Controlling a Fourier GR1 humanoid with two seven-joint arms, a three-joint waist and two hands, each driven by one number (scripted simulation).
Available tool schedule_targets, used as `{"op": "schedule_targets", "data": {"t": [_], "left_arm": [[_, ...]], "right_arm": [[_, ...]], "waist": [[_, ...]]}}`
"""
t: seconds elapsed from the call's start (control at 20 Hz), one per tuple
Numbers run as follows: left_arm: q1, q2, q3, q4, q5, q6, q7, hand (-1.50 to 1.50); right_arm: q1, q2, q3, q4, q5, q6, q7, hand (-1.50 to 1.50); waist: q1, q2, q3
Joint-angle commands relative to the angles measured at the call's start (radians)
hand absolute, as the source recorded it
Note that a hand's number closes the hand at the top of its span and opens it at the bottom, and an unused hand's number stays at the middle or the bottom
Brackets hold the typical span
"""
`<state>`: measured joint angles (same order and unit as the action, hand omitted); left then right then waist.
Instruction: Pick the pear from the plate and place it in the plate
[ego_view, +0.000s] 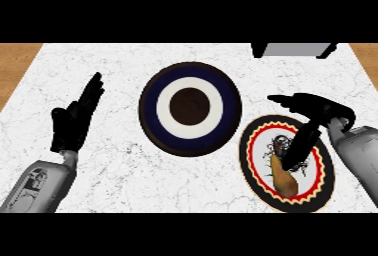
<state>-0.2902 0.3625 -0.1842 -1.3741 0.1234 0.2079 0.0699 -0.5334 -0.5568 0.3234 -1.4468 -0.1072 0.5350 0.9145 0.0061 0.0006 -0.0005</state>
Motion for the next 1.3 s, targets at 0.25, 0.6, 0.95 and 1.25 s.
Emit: {"op": "schedule_targets", "data": {"t": [0.25,0.6,0.95,1.25], "left_arm": [[0.004,-0.019,0.028,0.013,-0.04,-0.01,-0.015,0.0],[0.018,-0.073,0.042,-0.01,-0.069,-0.019,0.01,0.0],[0.025,-0.044,0.116,0.005,-0.068,-0.123,-0.01,0.0],[-0.016,-0.088,0.115,-0.03,-0.104,-0.102,0.071,0.0]], "right_arm": [[0.033,0.039,0.085,0.079,0.082,0.093,0.027,-1.5],[0.113,0.085,0.077,0.119,0.179,0.117,-0.046,-1.5],[0.194,0.136,0.047,0.118,0.287,0.118,-0.089,-1.5],[0.174,0.126,0.009,0.27,0.389,0.132,-0.287,1.5]], "waist": [[-0.003,0.001,0.0],[-0.005,0.0,0.0],[-0.007,-0.001,0.0],[-0.004,0.001,0.001]]}}
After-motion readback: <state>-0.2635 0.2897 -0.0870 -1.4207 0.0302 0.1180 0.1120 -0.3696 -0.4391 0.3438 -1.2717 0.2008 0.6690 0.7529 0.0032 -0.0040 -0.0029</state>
